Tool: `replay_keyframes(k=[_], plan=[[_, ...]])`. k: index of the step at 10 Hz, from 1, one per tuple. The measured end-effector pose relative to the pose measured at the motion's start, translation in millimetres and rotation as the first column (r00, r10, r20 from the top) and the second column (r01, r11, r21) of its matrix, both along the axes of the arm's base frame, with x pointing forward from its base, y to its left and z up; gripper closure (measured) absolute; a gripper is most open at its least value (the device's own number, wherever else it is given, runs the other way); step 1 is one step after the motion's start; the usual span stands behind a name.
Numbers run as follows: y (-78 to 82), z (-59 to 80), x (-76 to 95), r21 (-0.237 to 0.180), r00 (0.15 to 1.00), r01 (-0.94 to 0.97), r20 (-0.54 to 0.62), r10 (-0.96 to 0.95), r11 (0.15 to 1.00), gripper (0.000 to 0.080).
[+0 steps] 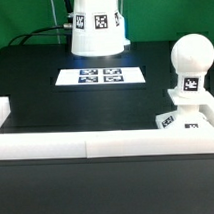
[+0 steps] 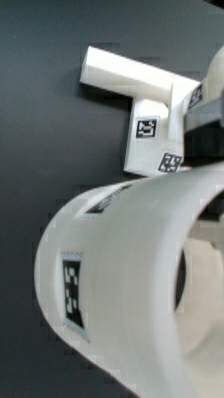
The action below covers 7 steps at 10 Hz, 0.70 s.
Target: Assemble lamp
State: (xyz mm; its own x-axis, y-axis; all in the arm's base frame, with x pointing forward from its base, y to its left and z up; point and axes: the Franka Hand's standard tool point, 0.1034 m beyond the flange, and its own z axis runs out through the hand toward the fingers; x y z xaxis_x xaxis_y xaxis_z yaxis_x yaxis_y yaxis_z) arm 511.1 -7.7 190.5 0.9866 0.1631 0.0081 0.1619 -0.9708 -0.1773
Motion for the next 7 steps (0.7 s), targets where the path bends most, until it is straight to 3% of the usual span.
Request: replay_keyframes(k=[4,7], plan=[[0.3,-8.7,-2.3,-0.008,1.0,-0.019,0.015,0.019,1.0,0.0755],[30.1,8.5,23.5,-0.002,1.0,-0.009,0.024,0.009,1.0,0.0755]])
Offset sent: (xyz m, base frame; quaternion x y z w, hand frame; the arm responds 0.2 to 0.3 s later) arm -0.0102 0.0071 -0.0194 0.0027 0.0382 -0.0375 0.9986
